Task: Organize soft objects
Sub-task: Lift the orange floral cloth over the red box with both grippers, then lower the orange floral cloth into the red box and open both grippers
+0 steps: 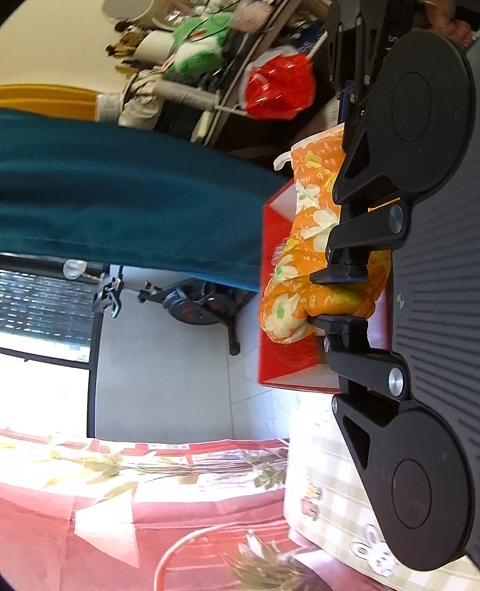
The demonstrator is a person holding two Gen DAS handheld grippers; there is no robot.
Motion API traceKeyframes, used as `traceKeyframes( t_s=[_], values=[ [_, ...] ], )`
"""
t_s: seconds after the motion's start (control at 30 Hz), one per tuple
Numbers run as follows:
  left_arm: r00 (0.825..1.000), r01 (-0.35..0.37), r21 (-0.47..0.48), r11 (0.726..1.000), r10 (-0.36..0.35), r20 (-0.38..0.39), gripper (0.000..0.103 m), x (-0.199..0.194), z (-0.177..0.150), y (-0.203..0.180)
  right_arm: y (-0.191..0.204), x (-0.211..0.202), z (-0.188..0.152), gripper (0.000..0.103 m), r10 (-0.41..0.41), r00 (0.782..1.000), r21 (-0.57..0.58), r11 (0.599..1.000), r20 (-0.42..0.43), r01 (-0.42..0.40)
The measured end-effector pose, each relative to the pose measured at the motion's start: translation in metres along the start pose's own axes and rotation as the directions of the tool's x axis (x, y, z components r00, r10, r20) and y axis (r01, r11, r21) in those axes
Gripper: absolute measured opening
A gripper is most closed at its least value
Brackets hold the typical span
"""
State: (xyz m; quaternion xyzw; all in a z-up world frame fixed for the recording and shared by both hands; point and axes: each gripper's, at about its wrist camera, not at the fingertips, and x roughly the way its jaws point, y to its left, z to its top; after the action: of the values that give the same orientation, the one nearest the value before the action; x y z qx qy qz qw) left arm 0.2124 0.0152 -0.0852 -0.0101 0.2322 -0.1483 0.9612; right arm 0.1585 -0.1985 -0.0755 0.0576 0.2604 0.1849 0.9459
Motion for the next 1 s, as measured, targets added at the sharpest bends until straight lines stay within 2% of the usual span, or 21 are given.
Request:
traceKeyframes(
  t_s=[0.17,0.27,0.4,0.5,0.7,0.77,0.83,0.9,1.0],
  values=[
    [1.000,-0.024,-0.022,0.999,0.024,-0.001,0.017,0.045,0.022,-0.006,-0.020,0.034,0.021,0.007,-0.036,0.999,0.013,0.999,0.017,0.036],
    [0.999,-0.038,-0.022,0.999,0.038,-0.031,0.017,0.074,0.027,-0.005,-0.036,0.058,0.026,0.007,-0.068,0.998,0.031,0.997,0.014,0.068],
    [0.996,-0.046,-0.033,0.998,0.043,-0.079,0.017,0.108,0.028,0.004,-0.054,0.094,0.029,0.007,-0.114,0.993,0.054,0.992,-0.030,0.116],
    [0.992,-0.051,-0.069,0.996,0.042,-0.123,0.017,0.131,0.027,0.014,-0.059,0.118,0.031,0.007,-0.134,0.989,0.029,0.990,-0.068,0.136],
    [0.982,-0.040,-0.073,0.997,0.026,-0.185,0.018,0.158,0.020,0.021,-0.065,0.149,0.029,0.007,-0.166,0.978,0.065,0.982,-0.127,0.175],
    [0.980,-0.040,-0.064,0.997,0.026,-0.197,0.022,0.161,0.018,0.021,-0.068,0.155,0.026,0.007,-0.179,0.973,0.077,0.978,-0.147,0.191],
    [0.978,-0.024,-0.051,0.998,0.013,-0.207,0.041,0.164,0.017,0.022,-0.070,0.159,0.024,0.007,-0.187,0.968,0.085,0.976,-0.166,0.202],
    [0.977,-0.018,-0.036,0.999,0.010,-0.213,0.052,0.163,0.015,0.022,-0.071,0.161,0.021,0.007,-0.201,0.964,0.073,0.974,-0.173,0.216],
    [0.975,-0.031,-0.015,0.999,0.027,-0.221,0.059,0.159,0.012,0.020,-0.072,0.161,0.019,0.007,-0.221,0.958,0.070,0.969,-0.181,0.237]
  ],
)
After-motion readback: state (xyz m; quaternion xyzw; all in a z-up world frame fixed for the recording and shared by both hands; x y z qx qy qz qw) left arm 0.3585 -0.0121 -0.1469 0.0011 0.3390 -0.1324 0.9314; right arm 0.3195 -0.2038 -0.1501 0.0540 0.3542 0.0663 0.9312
